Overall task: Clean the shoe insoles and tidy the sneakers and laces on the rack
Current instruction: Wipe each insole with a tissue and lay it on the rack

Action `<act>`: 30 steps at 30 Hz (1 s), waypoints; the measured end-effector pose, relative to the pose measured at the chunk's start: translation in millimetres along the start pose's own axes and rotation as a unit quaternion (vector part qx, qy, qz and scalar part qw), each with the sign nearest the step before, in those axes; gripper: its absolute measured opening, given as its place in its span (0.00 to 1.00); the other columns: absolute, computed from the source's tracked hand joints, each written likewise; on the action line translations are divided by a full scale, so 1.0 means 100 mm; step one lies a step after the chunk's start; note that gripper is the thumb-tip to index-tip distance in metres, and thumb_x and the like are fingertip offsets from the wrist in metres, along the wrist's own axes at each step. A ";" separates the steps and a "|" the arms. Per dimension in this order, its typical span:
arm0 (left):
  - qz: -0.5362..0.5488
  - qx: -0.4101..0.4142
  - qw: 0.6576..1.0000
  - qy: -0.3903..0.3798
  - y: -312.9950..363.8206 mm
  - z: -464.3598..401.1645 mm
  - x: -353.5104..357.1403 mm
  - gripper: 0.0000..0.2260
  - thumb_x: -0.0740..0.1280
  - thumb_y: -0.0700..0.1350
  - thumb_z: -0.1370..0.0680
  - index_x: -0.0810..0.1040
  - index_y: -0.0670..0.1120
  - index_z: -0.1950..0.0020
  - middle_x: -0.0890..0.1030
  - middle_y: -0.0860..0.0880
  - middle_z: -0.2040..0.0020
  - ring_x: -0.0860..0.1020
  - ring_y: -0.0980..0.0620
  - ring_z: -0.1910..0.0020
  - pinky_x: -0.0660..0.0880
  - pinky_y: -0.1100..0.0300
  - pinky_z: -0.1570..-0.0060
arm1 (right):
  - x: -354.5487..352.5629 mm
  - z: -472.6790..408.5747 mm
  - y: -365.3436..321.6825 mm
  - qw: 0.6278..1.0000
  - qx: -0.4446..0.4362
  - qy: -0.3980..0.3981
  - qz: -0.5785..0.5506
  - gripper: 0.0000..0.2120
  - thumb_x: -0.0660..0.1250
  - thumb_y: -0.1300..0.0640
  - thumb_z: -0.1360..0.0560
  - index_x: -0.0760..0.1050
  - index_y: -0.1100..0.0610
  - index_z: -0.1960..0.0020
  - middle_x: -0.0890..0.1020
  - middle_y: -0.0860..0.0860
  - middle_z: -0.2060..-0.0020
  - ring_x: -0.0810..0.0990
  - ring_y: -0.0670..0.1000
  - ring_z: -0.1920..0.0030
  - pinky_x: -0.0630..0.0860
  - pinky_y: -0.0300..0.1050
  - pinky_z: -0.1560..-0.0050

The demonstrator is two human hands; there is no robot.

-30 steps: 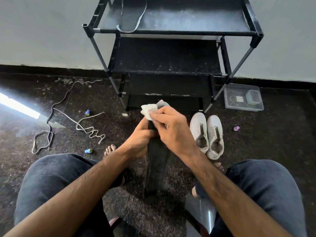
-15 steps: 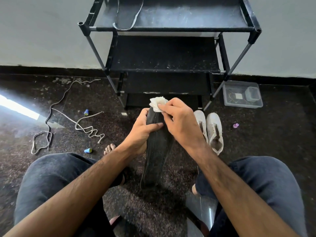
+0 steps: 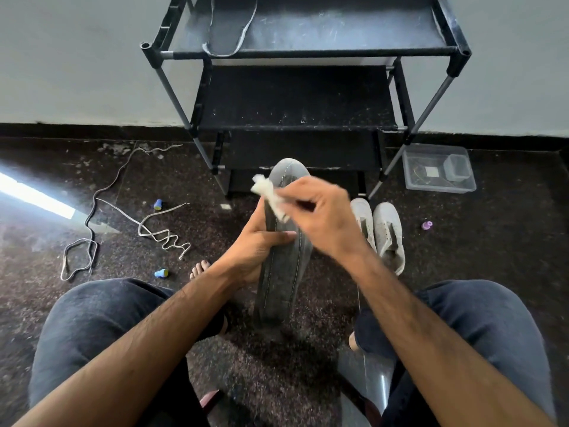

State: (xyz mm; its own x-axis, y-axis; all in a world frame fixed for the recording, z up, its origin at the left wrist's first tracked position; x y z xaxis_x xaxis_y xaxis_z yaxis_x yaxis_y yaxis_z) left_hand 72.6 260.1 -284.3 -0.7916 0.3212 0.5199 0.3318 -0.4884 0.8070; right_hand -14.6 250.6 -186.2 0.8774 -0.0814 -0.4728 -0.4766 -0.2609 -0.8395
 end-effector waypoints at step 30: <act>-0.001 0.002 1.000 -0.016 0.15 0.00 0.06 0.22 0.63 0.23 0.25 0.78 0.42 0.37 0.86 0.44 0.54 0.86 0.47 0.57 0.84 0.55 0.58 | 0.05 0.00 0.08 0.983 0.059 -0.091 -0.150 0.10 0.70 0.69 0.24 0.84 0.63 0.44 0.82 0.49 0.54 0.81 0.45 0.52 0.76 0.40 0.48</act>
State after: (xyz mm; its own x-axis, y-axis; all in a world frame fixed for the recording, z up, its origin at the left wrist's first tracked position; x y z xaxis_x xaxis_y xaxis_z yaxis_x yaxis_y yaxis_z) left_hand 72.7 255.2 -269.1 -0.7751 0.3482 0.5272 0.3326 -0.4845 0.8091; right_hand -14.2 248.1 -194.7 0.9601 0.1589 -0.2301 -0.2101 -0.1332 -0.9686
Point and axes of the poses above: each hand's wrist, its own z-axis away from the middle knuckle, its own x-axis out of the palm, y = z × x, the point moved 10 cm from there along -z, towards the middle knuckle
